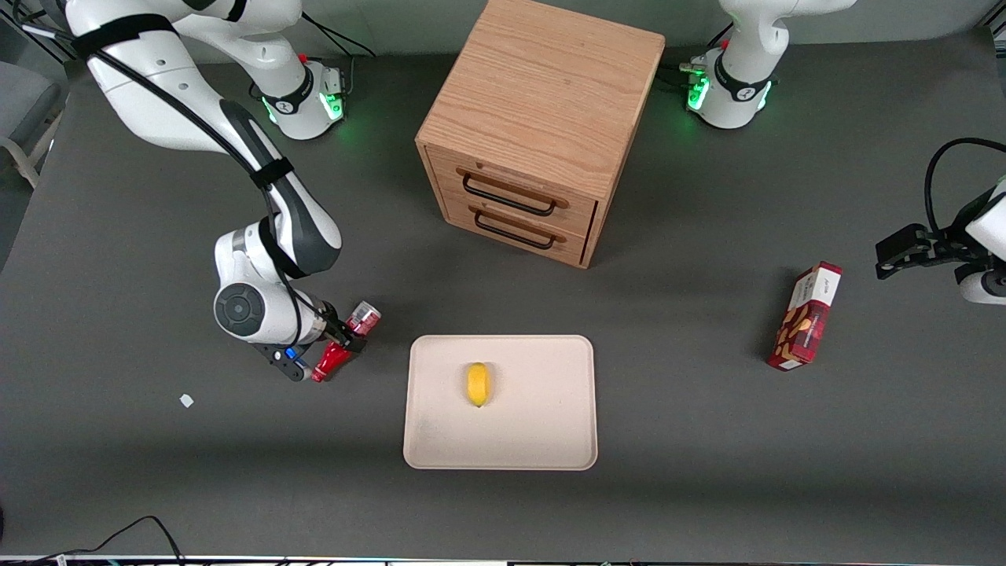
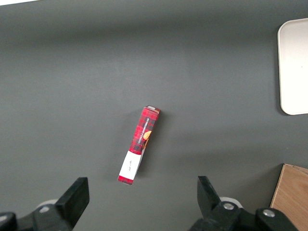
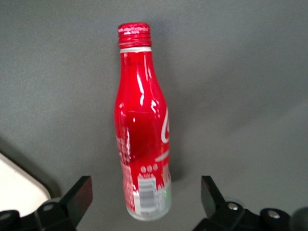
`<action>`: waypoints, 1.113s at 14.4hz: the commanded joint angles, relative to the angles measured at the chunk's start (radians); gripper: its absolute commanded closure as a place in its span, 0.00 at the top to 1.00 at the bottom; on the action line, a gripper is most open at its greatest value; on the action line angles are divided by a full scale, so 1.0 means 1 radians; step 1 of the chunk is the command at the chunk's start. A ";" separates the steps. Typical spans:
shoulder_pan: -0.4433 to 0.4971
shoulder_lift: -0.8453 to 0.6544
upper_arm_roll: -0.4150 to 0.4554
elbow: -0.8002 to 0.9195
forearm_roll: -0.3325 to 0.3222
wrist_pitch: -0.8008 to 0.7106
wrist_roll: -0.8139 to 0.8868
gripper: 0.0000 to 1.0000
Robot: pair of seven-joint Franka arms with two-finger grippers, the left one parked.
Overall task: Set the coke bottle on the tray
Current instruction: 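Close the right gripper around the bottle's body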
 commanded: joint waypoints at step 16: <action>0.011 -0.052 -0.006 -0.034 -0.114 0.046 -0.030 0.00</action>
